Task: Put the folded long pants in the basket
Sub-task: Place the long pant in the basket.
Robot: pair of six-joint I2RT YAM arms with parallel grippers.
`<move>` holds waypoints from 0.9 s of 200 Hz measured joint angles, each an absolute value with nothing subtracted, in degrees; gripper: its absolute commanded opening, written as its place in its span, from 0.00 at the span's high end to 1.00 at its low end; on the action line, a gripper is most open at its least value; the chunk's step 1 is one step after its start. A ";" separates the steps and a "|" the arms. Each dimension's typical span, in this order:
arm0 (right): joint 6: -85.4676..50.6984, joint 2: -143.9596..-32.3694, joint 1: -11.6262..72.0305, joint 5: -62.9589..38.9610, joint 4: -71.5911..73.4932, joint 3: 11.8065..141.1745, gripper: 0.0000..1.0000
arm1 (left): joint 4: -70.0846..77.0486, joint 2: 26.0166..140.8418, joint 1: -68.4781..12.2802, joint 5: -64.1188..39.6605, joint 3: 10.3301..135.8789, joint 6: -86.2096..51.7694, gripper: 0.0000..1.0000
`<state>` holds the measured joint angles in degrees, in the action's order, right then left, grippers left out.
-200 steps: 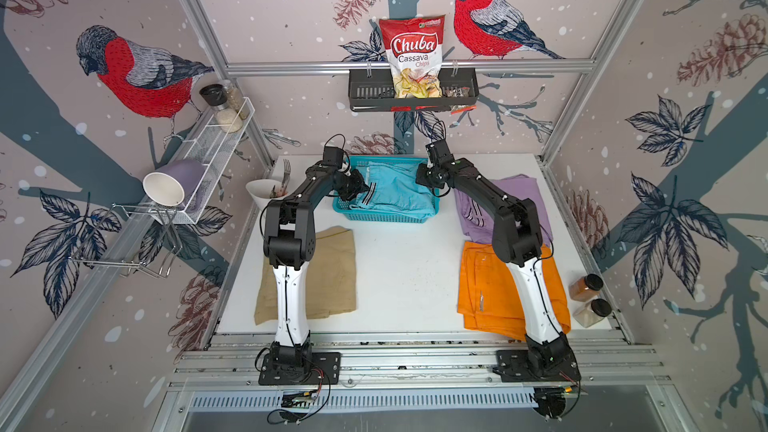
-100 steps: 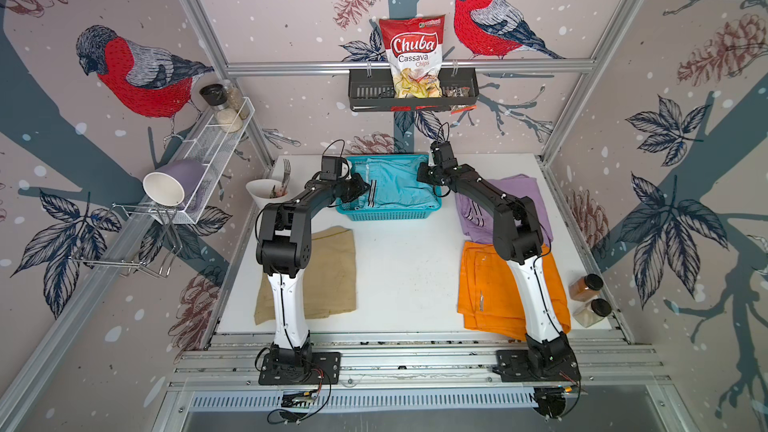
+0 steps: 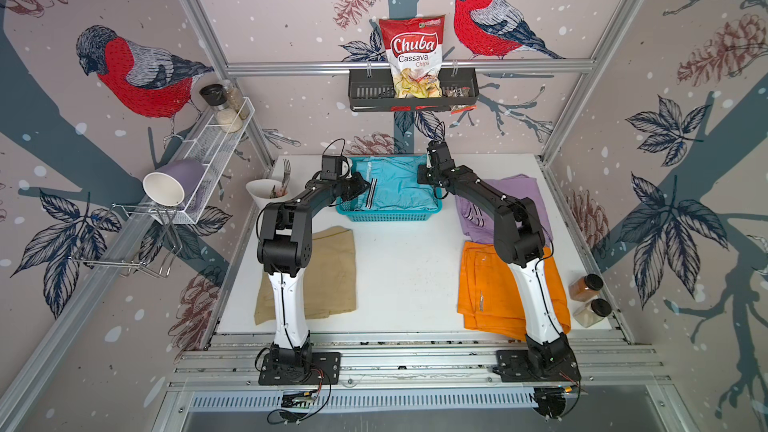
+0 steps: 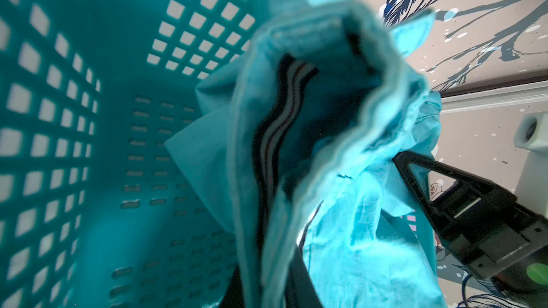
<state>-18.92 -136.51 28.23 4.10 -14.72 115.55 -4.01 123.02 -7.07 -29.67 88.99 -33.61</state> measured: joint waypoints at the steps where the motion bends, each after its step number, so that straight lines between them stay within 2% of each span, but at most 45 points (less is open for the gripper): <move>1: -18.83 -136.55 28.25 4.25 -14.66 115.55 1.00 | -3.90 123.17 -7.07 -29.67 89.10 -33.52 1.00; 33: -17.98 -138.52 28.67 6.76 -13.28 116.38 0.98 | -2.31 124.95 -7.29 -30.00 90.04 -32.82 1.00; 54: -17.96 -138.74 28.71 6.68 -12.43 115.96 0.88 | -2.24 124.90 -7.29 -29.95 89.97 -32.80 1.00; 78: -18.00 -137.53 28.71 5.58 -9.87 113.54 0.77 | -2.22 124.27 -7.31 -29.71 89.41 -32.88 0.77; 115: -18.98 -133.62 28.53 1.63 -9.43 109.38 0.44 | -5.37 121.16 -7.33 -27.20 88.01 -34.72 0.33; 131: -19.49 -131.90 28.51 1.19 -9.96 108.77 0.36 | -7.60 119.55 -7.81 -25.89 88.14 -35.38 0.14; 180: -19.09 -124.92 27.40 2.31 -14.09 107.74 0.13 | -19.49 112.51 -11.40 -13.32 90.02 -38.04 0.13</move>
<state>-19.09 -124.92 27.40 2.31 -14.09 107.74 -19.49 112.51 -11.40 -13.32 90.02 -38.04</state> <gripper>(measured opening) 0.249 0.874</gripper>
